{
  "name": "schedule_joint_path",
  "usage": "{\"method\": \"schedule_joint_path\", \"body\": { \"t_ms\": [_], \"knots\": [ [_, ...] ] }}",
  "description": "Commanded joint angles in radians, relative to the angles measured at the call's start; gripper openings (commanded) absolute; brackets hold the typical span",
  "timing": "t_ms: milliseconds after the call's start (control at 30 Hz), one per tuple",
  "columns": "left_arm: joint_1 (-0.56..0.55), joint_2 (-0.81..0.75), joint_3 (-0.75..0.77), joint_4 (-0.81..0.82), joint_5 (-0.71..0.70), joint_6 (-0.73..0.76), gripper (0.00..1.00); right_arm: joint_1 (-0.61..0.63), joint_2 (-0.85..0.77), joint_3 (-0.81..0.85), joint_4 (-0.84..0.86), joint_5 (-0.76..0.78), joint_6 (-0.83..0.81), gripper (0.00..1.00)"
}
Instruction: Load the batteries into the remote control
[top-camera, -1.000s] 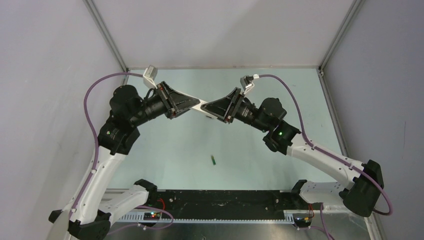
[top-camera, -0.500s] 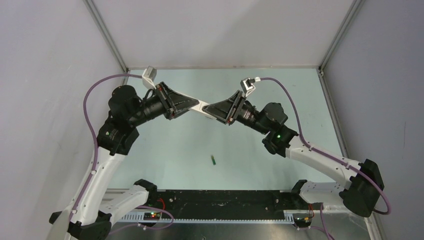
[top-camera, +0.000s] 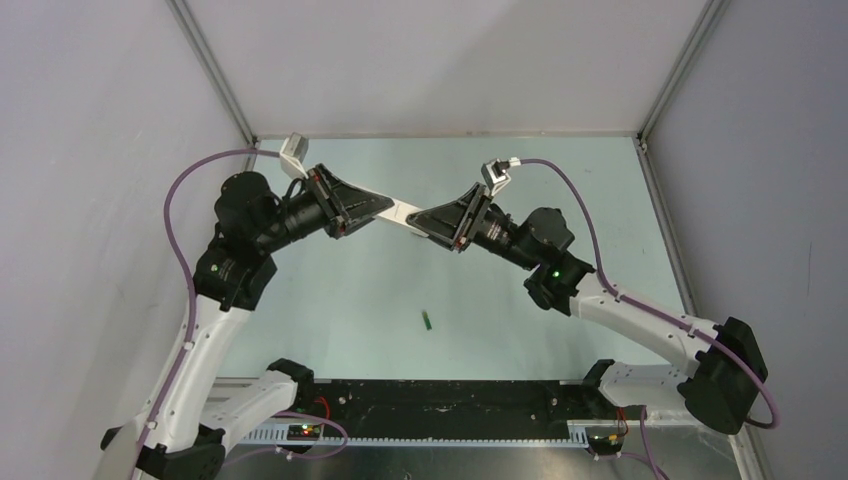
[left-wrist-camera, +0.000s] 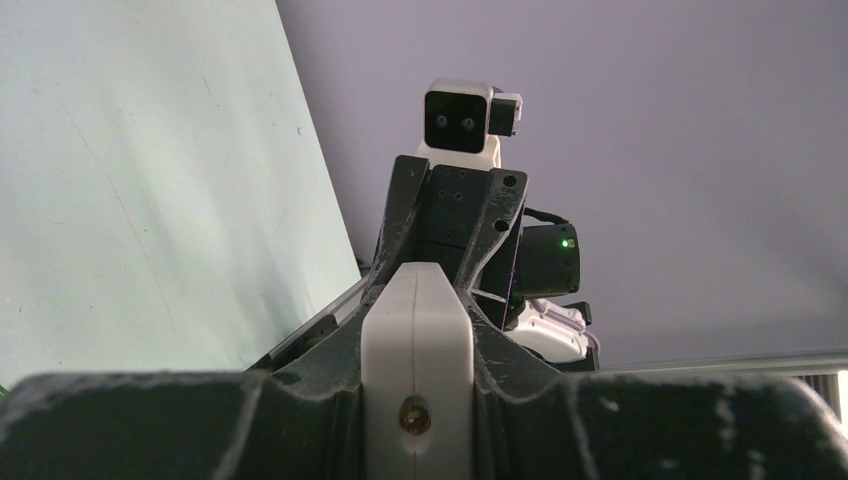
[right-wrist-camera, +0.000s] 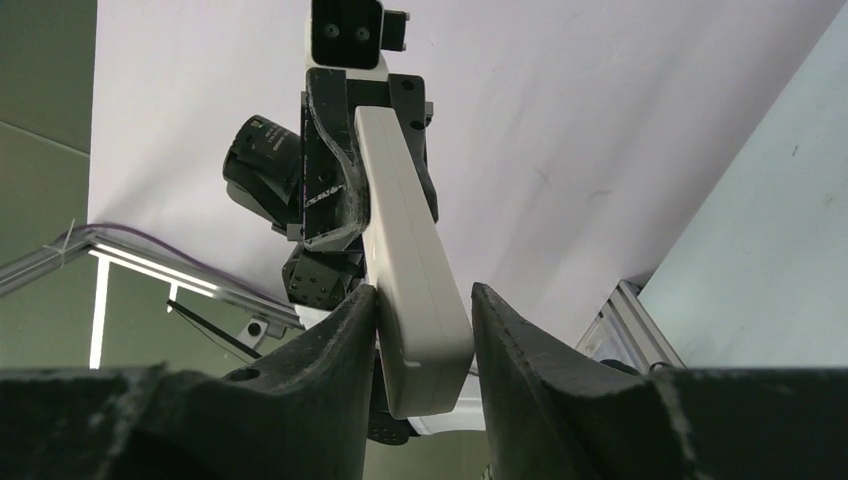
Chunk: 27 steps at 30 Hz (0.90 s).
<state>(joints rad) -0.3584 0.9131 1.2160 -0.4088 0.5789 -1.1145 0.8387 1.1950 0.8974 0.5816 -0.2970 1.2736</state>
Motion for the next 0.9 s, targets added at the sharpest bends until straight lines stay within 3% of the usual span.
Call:
{"method": "schedule_joint_path", "body": {
  "t_ms": [0,100,167,300,833,867],
  "knots": [
    [0.007,-0.044,0.003,0.124,0.047,-0.006,0.0,-0.006,0.031,-0.003,-0.057,-0.016,-0.016,0.46],
    [0.008,-0.051,-0.017,0.123,0.042,-0.001,0.0,-0.003,0.042,0.021,-0.049,-0.02,-0.042,0.55],
    [0.009,-0.058,-0.029,0.123,0.034,0.002,0.0,-0.002,0.045,0.052,-0.052,-0.026,-0.065,0.67],
    [0.009,-0.059,-0.045,0.123,0.023,0.01,0.0,-0.006,0.054,0.077,-0.031,-0.042,-0.079,0.76],
    [0.009,-0.062,-0.049,0.124,0.034,0.013,0.0,-0.012,0.166,0.131,0.092,-0.089,0.01,0.74],
    [0.009,-0.062,-0.049,0.124,0.032,0.013,0.0,-0.013,0.167,0.132,0.088,-0.089,0.012,0.7]
  ]
}}
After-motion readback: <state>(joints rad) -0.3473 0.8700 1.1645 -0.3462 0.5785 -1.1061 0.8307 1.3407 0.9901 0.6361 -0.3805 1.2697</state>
